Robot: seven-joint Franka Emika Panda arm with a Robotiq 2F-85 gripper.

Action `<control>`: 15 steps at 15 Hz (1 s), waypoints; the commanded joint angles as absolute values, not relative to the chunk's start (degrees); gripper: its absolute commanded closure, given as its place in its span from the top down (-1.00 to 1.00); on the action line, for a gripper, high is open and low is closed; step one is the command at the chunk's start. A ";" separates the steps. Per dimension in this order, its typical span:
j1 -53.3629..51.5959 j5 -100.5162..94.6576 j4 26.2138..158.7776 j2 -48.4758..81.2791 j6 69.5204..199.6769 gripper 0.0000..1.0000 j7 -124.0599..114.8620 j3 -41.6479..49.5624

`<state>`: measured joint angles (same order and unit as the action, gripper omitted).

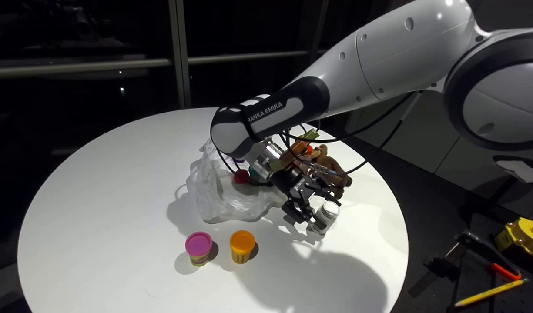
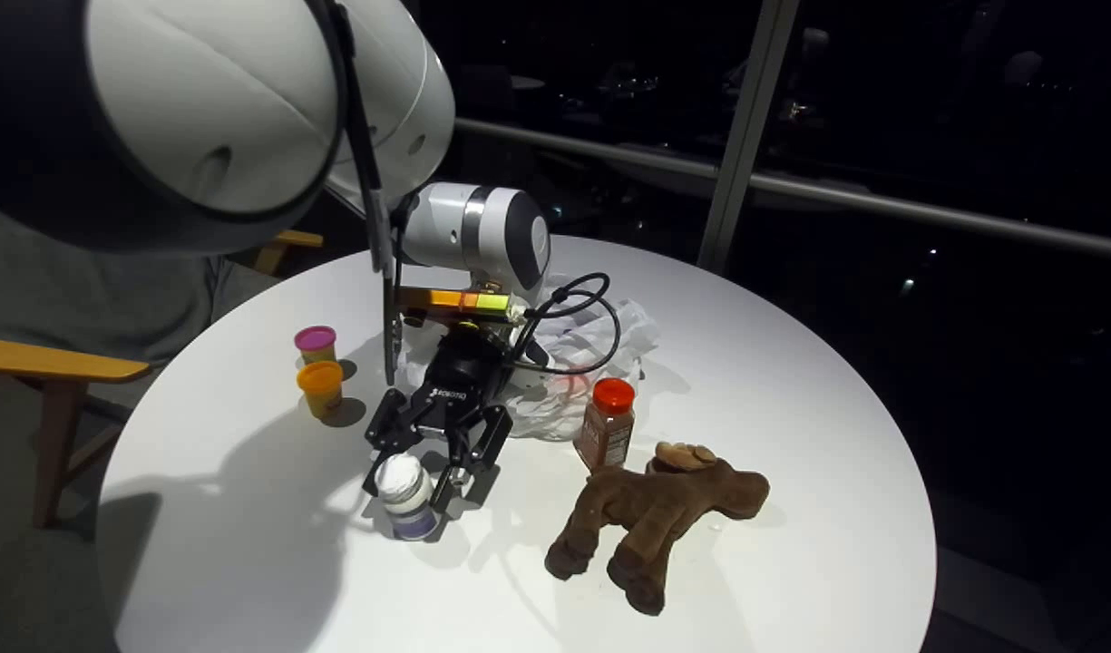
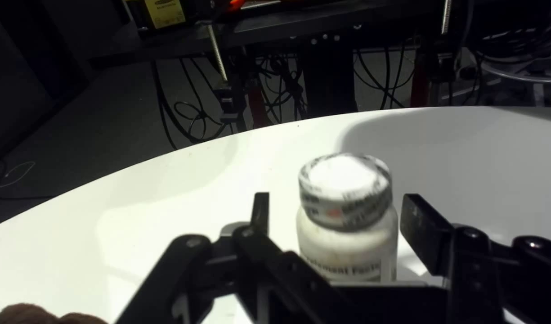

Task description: Remove all the contents from the plastic bag and put them on the table.

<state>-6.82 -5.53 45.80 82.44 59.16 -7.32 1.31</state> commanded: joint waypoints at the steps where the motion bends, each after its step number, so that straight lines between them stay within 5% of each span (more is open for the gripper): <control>1: -7.95 -6.71 38.19 86.49 56.19 1.00 -6.45 1.86; 15: -11.34 -11.32 31.49 79.95 60.26 1.00 -7.47 2.37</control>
